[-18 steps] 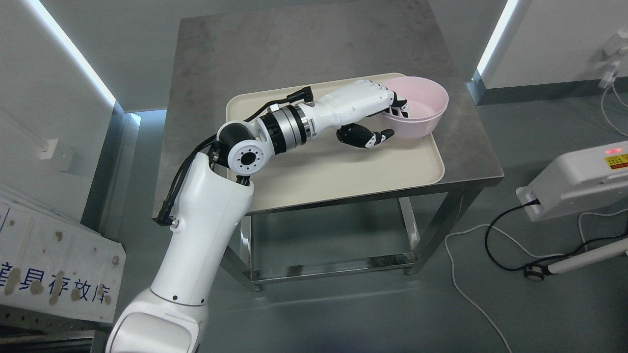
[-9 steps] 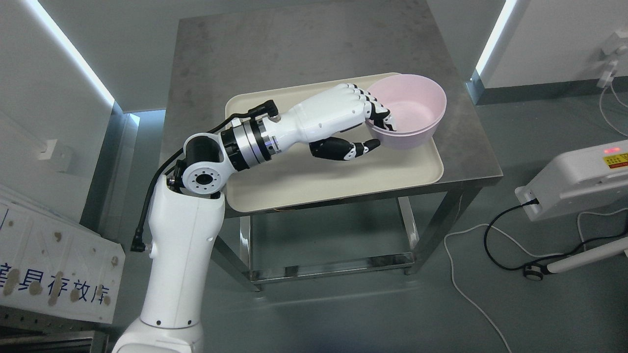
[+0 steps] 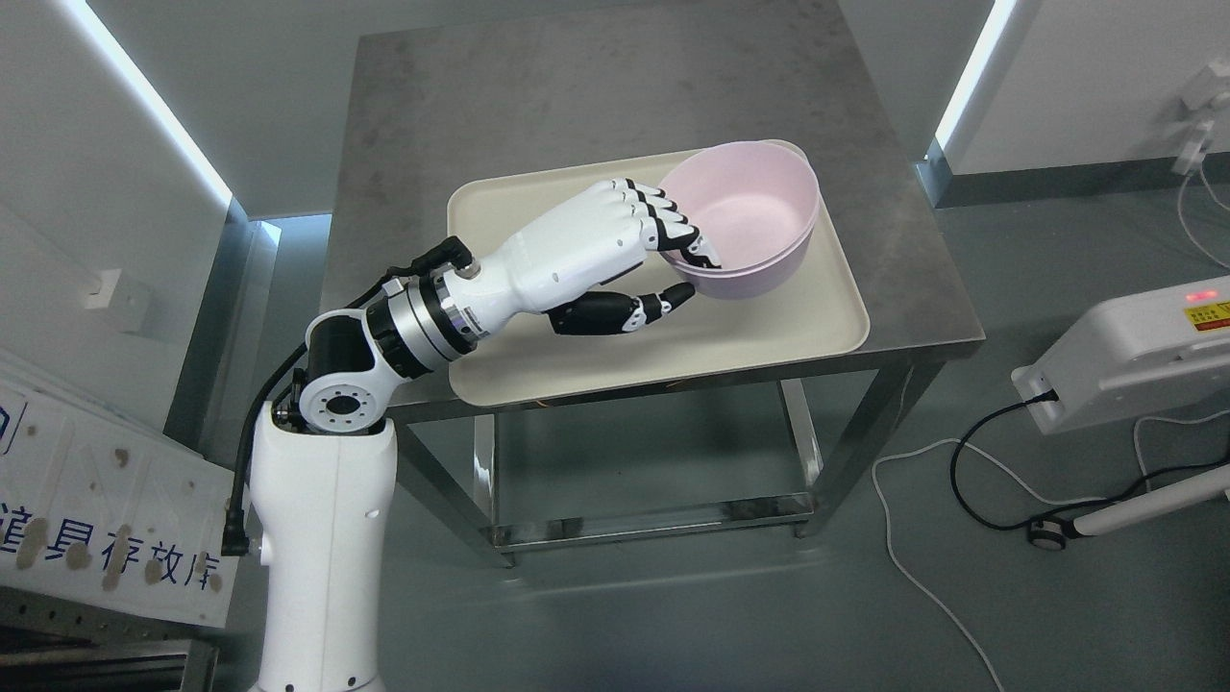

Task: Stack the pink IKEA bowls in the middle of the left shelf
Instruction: 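Grasp the stacked pink bowls by the rim and lift them, then carry the stacked bowls in the left hand toward the blue bins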

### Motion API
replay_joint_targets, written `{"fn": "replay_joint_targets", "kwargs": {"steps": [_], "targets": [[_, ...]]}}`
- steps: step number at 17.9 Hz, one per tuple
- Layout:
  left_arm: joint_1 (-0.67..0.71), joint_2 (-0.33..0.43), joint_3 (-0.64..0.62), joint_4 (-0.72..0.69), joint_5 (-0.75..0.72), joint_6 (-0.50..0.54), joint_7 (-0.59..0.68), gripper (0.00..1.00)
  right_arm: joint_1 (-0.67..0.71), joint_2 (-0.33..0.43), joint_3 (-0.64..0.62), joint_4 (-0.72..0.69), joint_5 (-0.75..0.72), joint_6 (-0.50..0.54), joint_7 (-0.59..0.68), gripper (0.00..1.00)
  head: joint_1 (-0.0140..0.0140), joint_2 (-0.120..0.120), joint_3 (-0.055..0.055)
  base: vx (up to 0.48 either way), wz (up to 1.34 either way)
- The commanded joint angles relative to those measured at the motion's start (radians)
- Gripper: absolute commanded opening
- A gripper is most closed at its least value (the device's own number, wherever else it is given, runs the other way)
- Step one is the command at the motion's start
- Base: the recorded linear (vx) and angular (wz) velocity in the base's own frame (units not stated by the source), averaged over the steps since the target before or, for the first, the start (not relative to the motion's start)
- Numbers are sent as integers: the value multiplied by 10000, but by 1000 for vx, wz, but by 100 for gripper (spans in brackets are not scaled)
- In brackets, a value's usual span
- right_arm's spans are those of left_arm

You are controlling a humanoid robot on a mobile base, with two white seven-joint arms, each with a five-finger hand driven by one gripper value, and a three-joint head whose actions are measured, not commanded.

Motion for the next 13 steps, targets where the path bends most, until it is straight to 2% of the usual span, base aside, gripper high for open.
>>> {"fn": "replay_joint_targets", "kwargs": {"steps": [1, 13], "targets": [[189, 175, 765, -583, 96, -29, -2, 3, 0, -174, 0, 0, 0, 8, -7, 100, 0, 0, 0, -38, 29], [251, 175, 964, -583, 218, -29, -2, 3, 0, -174, 0, 0, 0, 8, -7, 100, 0, 0, 0, -127, -109]]}}
